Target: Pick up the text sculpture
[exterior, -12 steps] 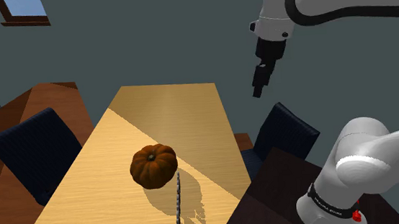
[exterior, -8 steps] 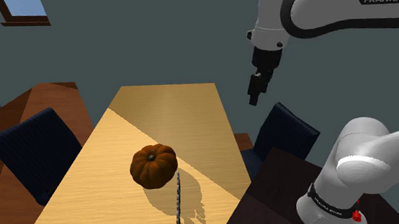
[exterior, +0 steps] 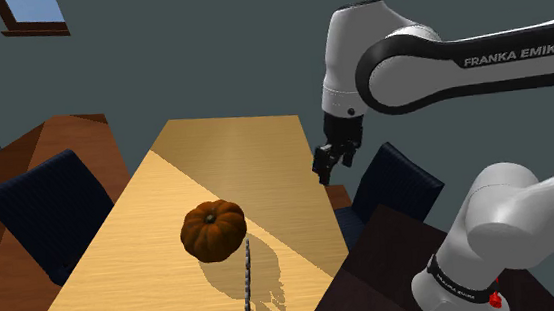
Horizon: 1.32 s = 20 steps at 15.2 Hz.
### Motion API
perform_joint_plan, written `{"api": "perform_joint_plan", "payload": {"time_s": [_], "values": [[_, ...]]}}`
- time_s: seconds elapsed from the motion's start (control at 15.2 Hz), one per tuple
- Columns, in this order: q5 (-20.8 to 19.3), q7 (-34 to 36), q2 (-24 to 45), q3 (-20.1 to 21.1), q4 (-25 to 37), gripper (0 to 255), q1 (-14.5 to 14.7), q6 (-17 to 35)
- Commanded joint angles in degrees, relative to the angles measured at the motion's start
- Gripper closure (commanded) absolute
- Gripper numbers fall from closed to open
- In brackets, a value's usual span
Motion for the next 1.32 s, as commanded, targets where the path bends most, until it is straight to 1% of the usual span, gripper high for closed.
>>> {"api": "perform_joint_plan", "payload": {"time_s": [0.0,0.4,0.59,0.73,0.86,0.99,1.12,1.25], "values": [[1.79,4.27,2.13,2.70,-1.69,0,-0.06,3.65],[5.64,16.98,12.10,11.21,-2.38,0,-1.02,13.84],[6.08,23.73,18.67,15.56,-1.42,0,-2.33,19.22],[5.43,28.60,23.58,18.45,-0.33,0,-3.56,22.81],[3.74,33.98,28.94,21.20,1.10,0,-4.99,26.33],[0.73,40.04,34.77,23.66,2.86,0,-6.50,29.68],[-3.78,46.93,41.06,25.43,4.97,0,-7.68,32.68],[-9.48,54.42,47.63,25.76,7.46,0,-7.74,35.11]]}}
